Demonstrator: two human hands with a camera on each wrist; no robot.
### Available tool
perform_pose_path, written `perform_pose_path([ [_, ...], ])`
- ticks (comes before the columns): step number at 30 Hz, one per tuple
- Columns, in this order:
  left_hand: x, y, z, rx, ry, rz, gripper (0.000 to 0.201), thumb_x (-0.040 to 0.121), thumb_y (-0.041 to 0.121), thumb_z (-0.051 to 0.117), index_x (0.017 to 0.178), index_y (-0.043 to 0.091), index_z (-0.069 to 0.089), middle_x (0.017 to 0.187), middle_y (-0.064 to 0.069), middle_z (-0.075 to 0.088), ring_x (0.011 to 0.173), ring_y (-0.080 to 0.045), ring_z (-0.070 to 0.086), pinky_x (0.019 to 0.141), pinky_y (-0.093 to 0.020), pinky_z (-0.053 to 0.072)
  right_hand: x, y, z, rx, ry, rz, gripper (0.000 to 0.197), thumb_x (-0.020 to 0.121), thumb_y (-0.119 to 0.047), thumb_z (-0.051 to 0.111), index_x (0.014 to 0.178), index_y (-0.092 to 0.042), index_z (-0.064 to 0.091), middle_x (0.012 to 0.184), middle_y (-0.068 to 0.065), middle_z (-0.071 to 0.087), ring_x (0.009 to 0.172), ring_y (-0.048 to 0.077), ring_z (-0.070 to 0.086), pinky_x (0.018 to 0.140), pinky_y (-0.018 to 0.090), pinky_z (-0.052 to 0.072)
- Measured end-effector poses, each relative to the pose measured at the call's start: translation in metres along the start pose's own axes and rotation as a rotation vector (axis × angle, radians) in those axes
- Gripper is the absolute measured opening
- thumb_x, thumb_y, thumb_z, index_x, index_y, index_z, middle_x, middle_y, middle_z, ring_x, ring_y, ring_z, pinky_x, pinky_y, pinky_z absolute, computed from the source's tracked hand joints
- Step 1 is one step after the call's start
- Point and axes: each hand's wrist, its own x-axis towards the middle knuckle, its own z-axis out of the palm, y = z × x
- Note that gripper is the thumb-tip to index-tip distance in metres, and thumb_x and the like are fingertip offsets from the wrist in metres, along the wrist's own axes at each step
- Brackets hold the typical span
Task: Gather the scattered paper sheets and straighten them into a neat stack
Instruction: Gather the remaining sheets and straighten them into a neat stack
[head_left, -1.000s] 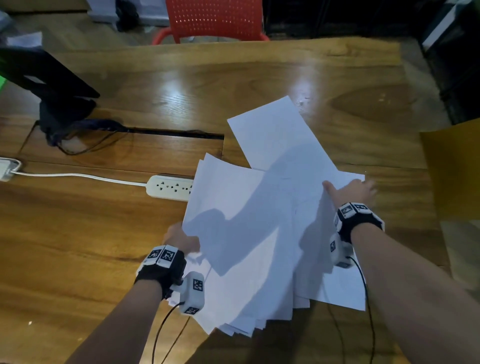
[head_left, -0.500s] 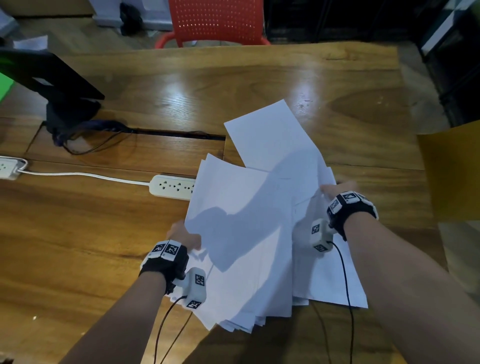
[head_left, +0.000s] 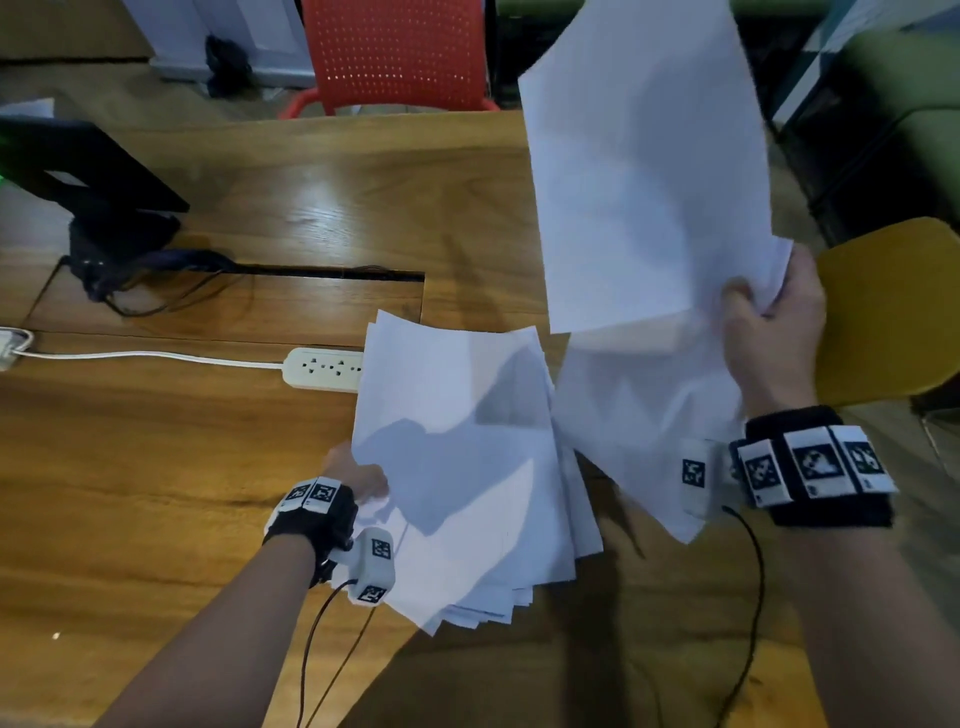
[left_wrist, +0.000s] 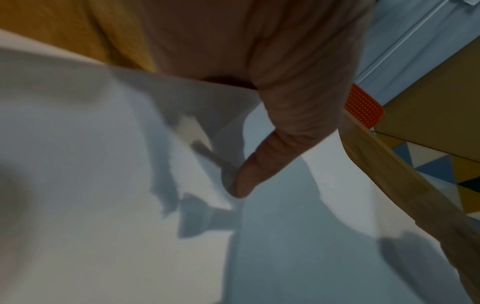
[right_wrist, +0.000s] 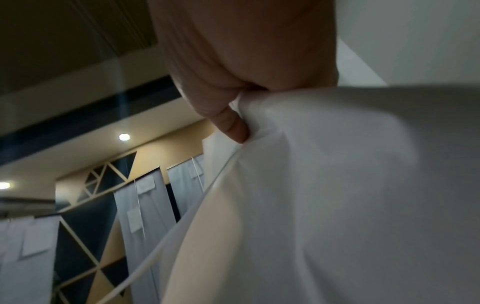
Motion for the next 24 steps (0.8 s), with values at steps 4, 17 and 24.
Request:
perform_pose_path([
  [4,-0.013,-0.012,0.003,-0.087,-0.081,0.006,0.029,0.075,0.001,0.060,0.103,0.008,0.064,0.089,-0.007,0.068,0.062,-0.016,0.056,0.048,-0.021,0.043,-0.022,-0.003,-0.007,-0.005,-0.093,0.139,0.035,0.081,-0.017,0.052,0.115,-0.015,0.057,0.105,0.007,0.065,0.095,0.026,0.064,0.073,0.040,0.055],
  [17,-0.040,-0.039,0.009,0.089,-0.134,0.191,0.051,0.076,0.001,0.051,0.125,0.014,0.056,0.119,-0.009,0.065,0.106,-0.029,0.060,0.088,-0.035,0.051,-0.028,-0.070,0.003,0.276,0.018,0.063,0.040,0.082,-0.008,0.050,0.120,-0.016,0.057,0.110,0.000,0.067,0.101,0.013,0.065,0.087,0.035,0.057],
  [24,-0.050,-0.032,0.017,-0.013,-0.171,0.219,0.041,0.082,0.005,0.062,0.122,0.013,0.062,0.110,-0.008,0.068,0.099,-0.026,0.064,0.077,-0.032,0.053,-0.062,-0.016,0.045,0.074,-0.125,0.124,0.044,0.085,-0.007,0.050,0.130,-0.008,0.051,0.124,0.010,0.062,0.109,0.021,0.059,0.096,0.040,0.050],
])
